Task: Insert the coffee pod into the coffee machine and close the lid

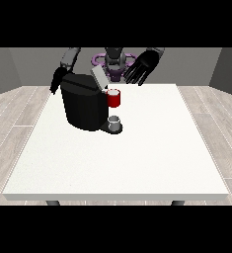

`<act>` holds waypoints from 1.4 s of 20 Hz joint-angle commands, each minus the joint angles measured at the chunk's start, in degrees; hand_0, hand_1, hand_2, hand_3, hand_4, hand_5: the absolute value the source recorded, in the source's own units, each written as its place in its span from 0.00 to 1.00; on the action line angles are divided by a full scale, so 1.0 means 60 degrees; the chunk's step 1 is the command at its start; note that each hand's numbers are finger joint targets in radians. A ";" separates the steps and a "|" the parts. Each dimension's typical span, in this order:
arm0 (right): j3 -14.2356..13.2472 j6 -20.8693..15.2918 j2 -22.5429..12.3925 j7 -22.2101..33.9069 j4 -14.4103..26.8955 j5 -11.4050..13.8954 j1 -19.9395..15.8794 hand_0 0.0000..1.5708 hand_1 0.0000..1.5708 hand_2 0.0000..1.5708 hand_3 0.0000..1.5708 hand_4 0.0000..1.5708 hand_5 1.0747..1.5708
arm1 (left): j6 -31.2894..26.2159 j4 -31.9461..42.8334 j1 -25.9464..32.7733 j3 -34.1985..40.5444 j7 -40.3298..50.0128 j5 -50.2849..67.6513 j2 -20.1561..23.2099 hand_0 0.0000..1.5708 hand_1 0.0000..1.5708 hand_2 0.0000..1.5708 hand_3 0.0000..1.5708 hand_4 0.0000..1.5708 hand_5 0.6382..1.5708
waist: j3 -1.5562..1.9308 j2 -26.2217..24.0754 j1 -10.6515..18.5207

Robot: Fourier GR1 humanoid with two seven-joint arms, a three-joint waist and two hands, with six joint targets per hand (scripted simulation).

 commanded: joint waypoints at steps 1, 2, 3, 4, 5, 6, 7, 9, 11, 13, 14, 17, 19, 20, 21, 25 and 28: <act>-0.0183 0.0029 -0.0014 -0.0329 0.0293 -0.0138 0.0698 0.00 0.00 0.00 0.00 0.00 1.00 | -0.0185 -0.0089 0.0573 0.1249 -0.0292 0.1703 -0.1119 0.00 0.00 0.10 0.00 0.00 1.00 | -0.0012 -0.0816 0.0592; -0.0240 0.0123 -0.0018 -0.0367 0.0308 -0.0251 0.0861 0.00 0.00 0.00 0.00 0.00 1.00 | -0.0191 -0.0020 0.0818 0.1691 -0.0109 0.2242 -0.1572 0.00 0.00 0.00 0.00 0.13 1.00 | -0.0016 -0.1276 0.0775; -0.0234 -0.0123 0.0066 -0.0338 0.0301 -0.0133 0.0942 0.00 0.00 0.00 0.00 0.00 1.00 | 0.0205 -0.0160 0.1401 0.1596 -0.0559 0.2269 -0.1929 0.00 0.00 0.00 0.00 0.24 1.00 | -0.0019 -0.1386 0.1053; -0.0431 -0.0215 0.0013 -0.0482 0.0408 -0.0210 0.1203 0.00 0.00 0.00 0.00 0.00 1.00 | -0.0027 -0.0084 0.1713 0.2007 -0.0612 0.2814 -0.2177 0.00 0.00 0.00 0.00 0.27 1.00 | -0.0021 -0.1691 0.1344; -0.0326 -0.0199 0.0144 -0.0299 0.0303 -0.0214 0.1409 0.00 0.00 0.00 0.00 0.00 1.00 | -0.0199 0.0045 0.2159 0.2328 -0.0812 0.3207 -0.2240 0.00 0.00 0.00 0.00 0.30 1.00 | -0.0032 -0.2029 0.1530; -0.0357 -0.0139 0.0143 -0.0522 0.0309 -0.0274 0.1577 0.00 0.00 0.00 0.00 0.00 1.00 | -0.0202 0.0170 0.2248 0.2945 -0.0556 0.3858 -0.2576 0.00 0.00 0.00 0.00 0.26 1.00 | -0.0034 -0.2198 0.1587; -0.0308 -0.0017 0.0029 -0.0476 0.0213 -0.0243 0.1757 0.00 0.00 0.00 0.00 0.00 1.00 | 0.0017 0.0202 0.2845 0.3023 -0.0831 0.3981 -0.2860 0.00 0.00 0.00 0.00 0.00 1.00 | -0.0034 -0.2427 0.1653; -0.0323 0.0371 -0.0041 -0.0549 -0.0201 -0.0535 0.1907 0.00 0.00 0.00 0.00 0.00 1.00 | -0.0158 0.0334 0.3628 0.3020 -0.0947 0.4041 -0.2916 0.00 0.00 0.00 0.00 0.17 1.00 | -0.0017 -0.3119 0.1671; -0.0259 0.0452 -0.0064 -0.0542 -0.0230 -0.0516 0.1965 0.00 0.00 0.00 0.00 0.00 1.00 | -0.0590 0.0352 0.4195 0.2923 -0.0994 0.4197 -0.3253 0.00 0.00 0.00 0.00 0.27 1.00 | -0.0010 -0.3805 0.2225; 0.0060 0.0982 0.0290 -0.0424 -0.0687 -0.0894 0.1678 0.00 0.00 0.00 0.00 0.00 1.00 | -0.0487 0.0386 0.4545 0.2908 -0.1041 0.4178 -0.3257 0.00 0.00 0.00 0.00 0.25 1.00 | -0.0010 -0.3879 0.2181; -0.0252 0.1410 -0.0248 -0.0016 -0.0798 -0.1200 0.1328 0.00 0.00 0.00 0.00 0.00 1.00 | -0.0546 0.0327 0.4558 0.2805 -0.0757 0.4094 -0.3183 0.00 0.00 0.00 0.00 0.24 1.00 | -0.0006 -0.4086 0.2342; 0.0207 0.1200 -0.0092 -0.0151 -0.1001 -0.0735 0.1252 0.00 0.00 0.00 0.00 0.00 1.00 | -0.0363 0.0042 0.5047 0.2548 -0.0749 0.4134 -0.3588 0.00 0.00 0.00 0.00 0.25 1.00 | -0.0002 -0.4081 0.2613; 0.0242 0.1408 -0.0292 -0.0231 -0.0949 -0.0685 0.1217 0.00 0.00 0.00 0.00 0.12 1.00 | -0.0678 -0.0171 0.5152 0.2615 -0.0489 0.4455 -0.3598 0.00 0.00 0.00 0.00 0.27 1.00 | -0.0001 -0.4130 0.2957; 0.0299 0.1451 -0.0484 0.0188 -0.1233 -0.0593 0.0650 0.00 0.00 0.00 0.00 0.10 1.00 | -0.0526 -0.0298 0.5099 0.2580 -0.0529 0.4347 -0.3553 0.00 0.00 0.00 0.00 0.26 1.00 | -0.0004 -0.4080 0.2902; -0.0080 0.1765 -0.0923 0.0196 -0.1070 -0.0847 0.0431 0.00 0.00 0.00 0.00 0.07 1.00 | -0.0748 -0.0446 0.5376 0.2466 -0.0775 0.4457 -0.3605 0.00 0.00 0.00 0.00 0.26 1.00 | -0.0002 -0.3845 0.3127; -0.0222 0.1591 -0.0957 0.0250 -0.0885 -0.0746 0.0187 0.00 0.00 0.00 0.00 0.00 1.00 | -0.0989 -0.1367 0.5784 0.2033 -0.0204 0.5353 -0.3612 0.00 0.00 0.00 0.00 0.27 1.00 | 0.0000 -0.3651 0.3233; -0.1053 0.1520 -0.1384 0.0334 -0.0301 -0.1173 -0.0602 0.00 0.00 0.00 0.00 0.00 1.00 | -0.0830 -0.1967 0.5477 0.1801 -0.0032 0.5521 -0.3615 0.00 0.00 0.00 0.00 0.25 1.00 | 0.0002 -0.2956 0.3646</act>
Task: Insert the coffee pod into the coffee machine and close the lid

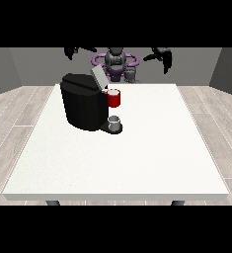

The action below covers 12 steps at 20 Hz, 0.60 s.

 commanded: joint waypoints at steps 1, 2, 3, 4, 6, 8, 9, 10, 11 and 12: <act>-0.0310 -0.0203 0.0086 0.0416 0.0228 -0.0286 -0.0907 0.00 0.00 0.00 0.00 0.00 1.00 | 0.0030 -0.0928 0.0015 -0.0320 0.0447 0.0627 -0.0041 0.00 0.00 0.00 0.00 0.23 1.00 | 0.0001 0.0574 0.0087; -0.0816 0.0291 -0.0485 0.0050 0.0812 -0.0612 -0.0826 0.00 0.00 0.00 0.00 0.07 1.00 | -0.0053 -0.1150 0.0254 -0.0640 0.0031 0.0586 -0.0041 0.00 0.00 0.00 0.00 0.25 1.00 | 0.0004 0.0748 0.0523; -0.0538 0.0052 -0.0185 0.0745 0.0833 -0.0472 -0.1154 0.00 0.00 0.00 0.00 0.11 1.00 | 0.0015 -0.1032 0.0774 -0.1059 0.0114 0.0832 -0.0042 0.00 0.00 0.00 0.00 0.25 1.00 | 0.0002 0.0440 0.0605; -0.0783 0.0453 -0.0367 0.0371 0.0905 -0.0840 -0.1026 0.00 0.00 0.00 0.00 0.00 1.00 | 0.0070 -0.1473 0.0682 -0.0907 0.0192 0.0781 -0.0042 0.00 0.00 0.00 0.00 0.25 1.00 | 0.0003 0.0768 0.0463; -0.0710 0.0317 -0.0058 0.0810 0.0729 -0.1028 -0.1162 0.00 0.00 0.00 0.00 0.05 1.00 | -0.0104 -0.1930 0.0890 -0.0732 0.0574 0.0759 0.0031 0.00 0.00 0.00 0.00 0.24 1.00 | 0.0001 0.0728 0.0320; -0.1238 0.0155 -0.0337 0.0656 0.1331 -0.1220 -0.1661 0.00 0.00 0.00 0.00 0.06 1.00 | -0.0287 -0.2212 0.0959 -0.1047 0.0257 0.0846 -0.0042 0.00 0.00 0.00 0.00 0.23 1.00 | 0.0003 0.1266 0.0907; -0.1196 0.0601 -0.0268 0.0739 0.1304 -0.1581 -0.1591 0.00 0.00 0.00 0.00 0.08 1.00 | 0.0132 -0.2420 0.0941 -0.1086 0.0624 0.1111 -0.0042 0.00 0.00 0.00 0.00 0.23 1.00 | 0.0003 0.1188 0.0482; -0.1327 0.0193 -0.0278 0.0512 0.1675 -0.1390 -0.1745 0.00 0.00 0.00 0.00 0.06 1.00 | -0.0115 -0.2827 0.0643 -0.1209 0.1186 0.1150 -0.0042 0.00 0.00 0.00 0.00 0.23 1.00 | 0.0005 0.1350 0.0801; -0.0895 0.0260 -0.0002 0.0584 0.1680 -0.1222 -0.1672 0.00 0.00 0.00 0.00 0.11 1.00 | 0.0416 -0.2938 0.1077 -0.1631 0.1213 0.1452 -0.0042 0.00 0.00 0.00 0.00 0.22 1.00 | 0.0002 0.1310 0.0447; -0.0926 0.0015 0.0050 0.0259 0.1813 -0.1078 -0.1576 0.00 0.00 0.00 0.00 0.11 1.00 | -0.0147 -0.3441 0.1017 -0.1266 0.1386 0.1370 0.0027 0.00 0.00 0.00 0.00 0.22 1.00 | 0.0003 0.1393 0.0718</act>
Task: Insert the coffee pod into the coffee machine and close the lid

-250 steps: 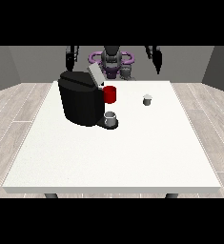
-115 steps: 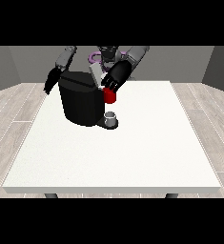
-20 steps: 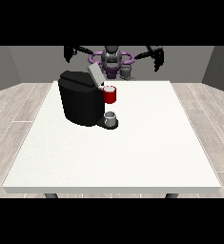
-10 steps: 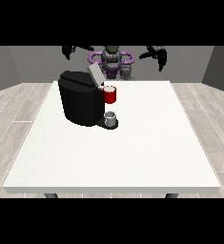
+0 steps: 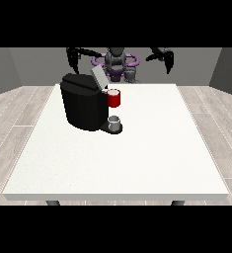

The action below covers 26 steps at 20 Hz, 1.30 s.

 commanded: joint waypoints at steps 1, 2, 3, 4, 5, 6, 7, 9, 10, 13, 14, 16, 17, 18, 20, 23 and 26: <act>-0.0317 0.0213 -0.0348 0.0250 0.0552 -0.0350 -0.0499 0.00 0.00 0.00 0.00 0.09 1.00 | 0.0108 -0.1241 0.0529 -0.0378 0.0538 0.0075 -0.0021 0.00 0.00 0.00 0.00 0.21 1.00 | 0.0001 0.0294 0.0055; 0.0160 0.0132 0.0074 0.0275 0.0300 -0.0172 -0.0416 0.00 0.00 0.00 0.00 0.04 1.00 | -0.0028 -0.1402 0.1031 -0.0306 0.0427 0.0209 0.0094 0.00 0.00 0.00 0.00 0.18 1.00 | 0.0000 0.0228 -0.0142; -0.0088 0.0048 -0.0165 0.0017 0.0755 -0.0174 -0.0856 0.00 0.00 0.00 0.00 0.04 1.00 | 0.0222 -0.1747 0.0697 -0.0725 0.0536 0.0573 -0.0020 0.00 0.00 0.00 0.00 0.17 1.00 | 0.0001 0.0633 -0.0030; 0.0066 -0.0014 -0.0145 0.0173 0.0926 0.0014 -0.0942 0.00 0.00 0.00 0.00 0.00 1.00 | 0.0419 -0.1864 0.0820 -0.0955 0.0562 0.0594 -0.0020 0.00 0.00 0.00 0.00 0.19 1.00 | 0.0000 0.0640 0.0161; 0.0288 0.0086 -0.0009 0.0280 0.0559 -0.0025 -0.0828 0.00 0.00 0.00 0.00 0.00 1.00 | 0.0182 -0.1890 0.1279 -0.0447 0.0184 0.0431 0.0251 0.00 0.00 0.00 0.00 0.23 1.00 | -0.0002 0.0715 -0.0322; 0.0132 0.0430 -0.0353 0.0067 0.0659 -0.0167 -0.1292 0.00 0.00 0.00 0.00 0.00 1.00 | 0.0149 -0.1806 0.0724 -0.0209 0.0023 0.0569 0.0524 0.00 0.00 0.00 0.00 0.24 1.00 | -0.0002 0.1264 -0.0393; 0.0355 0.0098 0.0058 0.0378 0.0636 -0.0087 -0.1011 0.00 0.00 0.00 0.00 0.00 1.00 | 0.0018 -0.2431 0.1524 -0.0517 0.0587 0.0695 0.0264 0.00 0.00 0.00 0.00 0.22 1.00 | -0.0001 0.0641 -0.0333; 0.0626 0.0524 0.0186 -0.0289 0.0669 -0.0010 -0.0568 0.00 0.00 0.00 0.00 0.00 1.00 | 0.0099 -0.2627 0.1580 -0.0431 0.0668 0.0842 0.0282 0.00 0.00 0.00 0.00 0.22 1.00 | 0.0000 0.0759 -0.0494; 0.0440 0.0294 0.0042 -0.0247 0.0973 -0.0004 -0.1242 0.00 0.00 0.00 0.00 0.00 1.00 | 0.0155 -0.2838 0.1194 -0.0394 0.0804 0.0910 0.0389 0.00 0.00 0.00 0.00 0.23 1.00 | 0.0000 0.1205 -0.0338; 0.0840 0.0220 0.0390 -0.0541 0.0856 0.0222 -0.1061 0.00 0.00 0.00 0.00 0.00 1.00 | 0.0121 -0.3021 0.1829 -0.0335 0.0418 0.0951 0.0633 0.00 0.00 0.00 0.00 0.24 1.00 | -0.0002 0.1260 -0.0590; 0.0777 0.0512 0.0052 0.0147 0.0769 0.0071 -0.1633 0.00 0.00 0.00 0.00 0.00 1.00 | 0.0250 -0.2962 0.1743 -0.0429 0.0663 0.0989 0.0438 0.00 0.00 0.00 0.00 0.23 1.00 | -0.0002 0.1226 -0.0705; 0.1051 0.0032 0.0582 -0.0366 0.0920 0.0367 -0.1601 0.00 0.00 0.00 0.00 0.00 1.00 | 0.0487 -0.3207 0.1676 -0.0403 0.0604 0.0885 0.0572 0.00 0.00 0.00 0.00 0.24 1.00 | -0.0002 0.1431 -0.0657; 0.0796 0.0269 0.0253 -0.0167 0.1099 0.0172 -0.1718 0.00 0.00 0.00 0.00 0.00 1.00 | 0.0642 -0.3548 0.1803 -0.0512 0.1189 0.0960 0.0384 0.00 0.00 0.00 0.00 0.23 1.00 | -0.0001 0.1336 -0.0608; 0.0995 0.0235 0.0430 -0.0304 0.0924 0.0273 -0.1590 0.00 0.00 0.00 0.00 0.05 1.00 | 0.0115 -0.3412 0.1985 -0.0226 0.0659 0.1163 0.0965 0.00 0.00 0.00 0.00 0.21 1.00 | -0.0002 0.1366 -0.0708; 0.0890 0.0205 0.0348 -0.0348 0.1263 0.0280 -0.1874 0.00 0.00 0.00 0.00 0.05 1.00 | 0.0556 -0.3903 0.1895 -0.0518 0.1088 0.0978 0.0677 0.00 0.00 0.00 0.00 0.20 1.00 | -0.0001 0.1496 -0.0581; 0.0983 0.0065 0.0312 -0.0082 0.1309 0.0446 -0.2331 0.00 0.00 0.00 0.00 0.13 1.00 | 0.0811 -0.3648 0.2193 -0.0750 0.0630 0.0610 0.0522 0.00 0.00 0.00 0.00 0.19 1.00 | -0.0002 0.1744 -0.0559; 0.1073 0.0107 0.0182 -0.0123 0.1394 0.0614 -0.2978 0.00 0.00 0.00 0.00 0.13 1.00 | 0.0644 -0.3695 0.1622 -0.0519 0.0975 0.0932 0.0828 0.00 0.00 0.00 0.00 0.23 1.00 | -0.0002 0.1990 -0.0493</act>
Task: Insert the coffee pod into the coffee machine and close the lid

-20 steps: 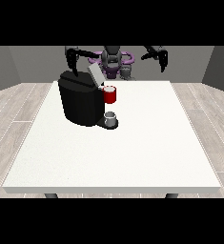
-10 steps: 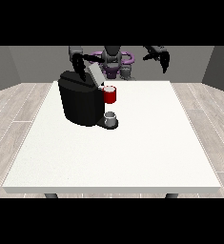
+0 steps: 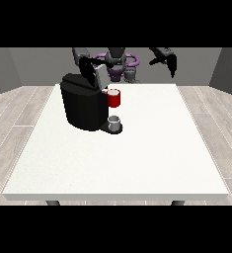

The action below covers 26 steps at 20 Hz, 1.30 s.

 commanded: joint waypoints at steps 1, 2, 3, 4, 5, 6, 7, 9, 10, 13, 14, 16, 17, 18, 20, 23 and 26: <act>0.0325 0.0010 0.0086 -0.0032 0.0104 0.0296 -0.0517 0.00 0.00 0.00 0.00 0.14 1.00 | 0.0389 -0.0044 0.0170 -0.0310 -0.0040 -0.0330 -0.0221 0.00 0.00 0.00 0.00 0.22 1.00 | 0.0006 0.0172 0.0040; -0.0126 0.0293 -0.0399 0.0147 0.0367 -0.0023 -0.0917 0.00 0.00 0.00 0.00 0.10 1.00 | -0.0238 -0.0477 0.0077 -0.0304 0.0484 0.0156 -0.0038 0.00 0.00 0.00 0.00 0.22 1.00 | 0.0008 0.0169 0.0517; 0.0198 0.0368 -0.0407 0.0025 0.0252 0.0266 -0.0852 0.00 0.00 0.00 0.00 0.07 1.00 | 0.0123 -0.0283 0.0006 -0.0233 0.0359 -0.0152 0.0023 0.00 0.00 0.00 0.00 0.22 1.00 | 0.0007 0.0283 0.0300; 0.0476 0.0023 -0.0090 0.0360 0.0039 0.0481 -0.1214 0.00 0.00 0.00 0.00 0.08 1.00 | 0.0354 -0.0006 -0.0340 -0.0208 0.0400 -0.0234 -0.0084 0.00 0.00 0.00 0.00 0.23 1.00 | 0.0004 0.0283 0.0132; 0.0585 -0.0020 0.0050 0.0344 0.0002 0.0536 -0.1332 0.00 0.00 0.00 0.00 0.03 1.00 | 0.0501 0.0009 -0.0278 -0.0460 0.0098 -0.0410 -0.0349 0.00 0.00 0.00 0.00 0.23 1.00 | 0.0003 0.0385 0.0186; 0.0298 0.0350 -0.0290 0.0011 0.0233 0.0322 -0.0912 0.00 0.00 0.00 0.00 0.07 1.00 | 0.0424 -0.0531 0.0164 -0.0669 0.0544 -0.0384 -0.0446 0.00 0.00 0.00 0.00 0.24 1.00 | 0.0009 0.0095 0.0411; 0.0505 -0.0053 -0.0051 0.0597 0.0000 0.0521 -0.1772 0.00 0.00 0.00 0.00 0.07 1.00 | 0.0308 0.0132 -0.0352 -0.0346 0.0030 -0.0300 -0.0133 0.00 0.00 0.00 0.00 0.23 1.00 | 0.0002 0.0572 0.0322; 0.0498 -0.0110 0.0042 0.0258 0.0000 0.0537 -0.1609 0.00 0.00 0.00 0.00 0.00 1.00 | 0.0163 -0.0132 -0.0367 -0.0363 0.0164 -0.0201 -0.0042 0.00 0.00 0.00 0.00 0.26 1.00 | 0.0005 0.0519 0.0539; 0.0590 0.0004 -0.0040 0.0604 -0.0117 0.0570 -0.1451 0.00 0.00 0.00 0.00 0.00 1.00 | 0.0020 0.0108 0.0163 -0.0237 -0.0333 -0.0113 0.0049 0.00 0.00 0.00 0.00 0.25 1.00 | 0.0001 0.0290 0.0456; 0.0950 -0.0207 0.0324 0.0547 -0.0199 0.0855 -0.1654 0.00 0.00 0.00 0.00 0.00 1.00 | 0.0011 0.0026 -0.0772 -0.0150 0.0613 0.0038 0.0151 0.00 0.00 0.00 0.00 0.20 1.00 | 0.0005 0.0397 0.0576; 0.0823 -0.0229 0.0141 0.0449 -0.0247 0.0852 -0.1825 0.00 0.00 0.00 0.00 0.00 1.00 | -0.0027 0.0068 -0.0616 -0.0283 -0.0027 -0.0028 0.0063 0.00 0.00 0.00 0.00 0.23 1.00 | 0.0002 0.0773 0.0698; 0.1113 -0.0450 0.0139 0.0758 -0.0410 0.1241 -0.1953 0.00 0.00 0.00 0.00 0.07 1.00 | -0.0020 0.0101 -0.0624 -0.0419 0.0076 -0.0149 0.0028 0.00 0.00 0.00 0.00 0.21 1.00 | -0.0001 0.0660 0.0954; 0.1074 -0.0204 0.0000 0.0991 -0.0541 0.1121 -0.2044 0.00 0.00 0.00 0.00 0.06 1.00 | 0.0172 0.0244 -0.0380 -0.0509 -0.0078 -0.0300 -0.0156 0.00 0.00 0.00 0.00 0.21 1.00 | -0.0001 0.0580 0.0852; 0.1238 -0.0493 0.0215 0.1007 -0.0517 0.1344 -0.2072 0.00 0.00 0.00 0.00 0.05 1.00 | 0.0010 0.0156 -0.0769 -0.0475 0.0312 -0.0149 -0.0058 0.00 0.00 0.00 0.00 0.21 1.00 | 0.0002 0.0688 0.1119; 0.1121 -0.0377 -0.0131 0.0885 -0.0712 0.1366 -0.2235 0.00 0.00 0.00 0.00 0.14 1.00 | 0.0135 0.0050 -0.1037 -0.0535 0.0302 -0.0178 -0.0173 0.00 0.00 0.00 0.00 0.23 1.00 | 0.0009 0.0935 0.1213; 0.1073 -0.0744 -0.0178 0.1247 -0.0906 0.1576 -0.2622 0.00 0.00 0.00 0.00 0.17 1.00 | 0.0067 0.0139 -0.1091 -0.0765 -0.0267 -0.0240 -0.0340 0.00 0.00 0.00 0.00 0.24 1.00 | -0.0001 0.1313 0.1546; 0.0661 -0.0467 -0.0700 0.1921 -0.0975 0.1352 -0.2839 0.00 0.00 0.00 0.00 0.06 1.00 | -0.0389 0.0063 -0.1018 -0.0683 -0.0028 -0.0041 0.0014 0.00 0.00 0.00 0.00 0.28 1.00 | 0.0007 0.1128 0.2075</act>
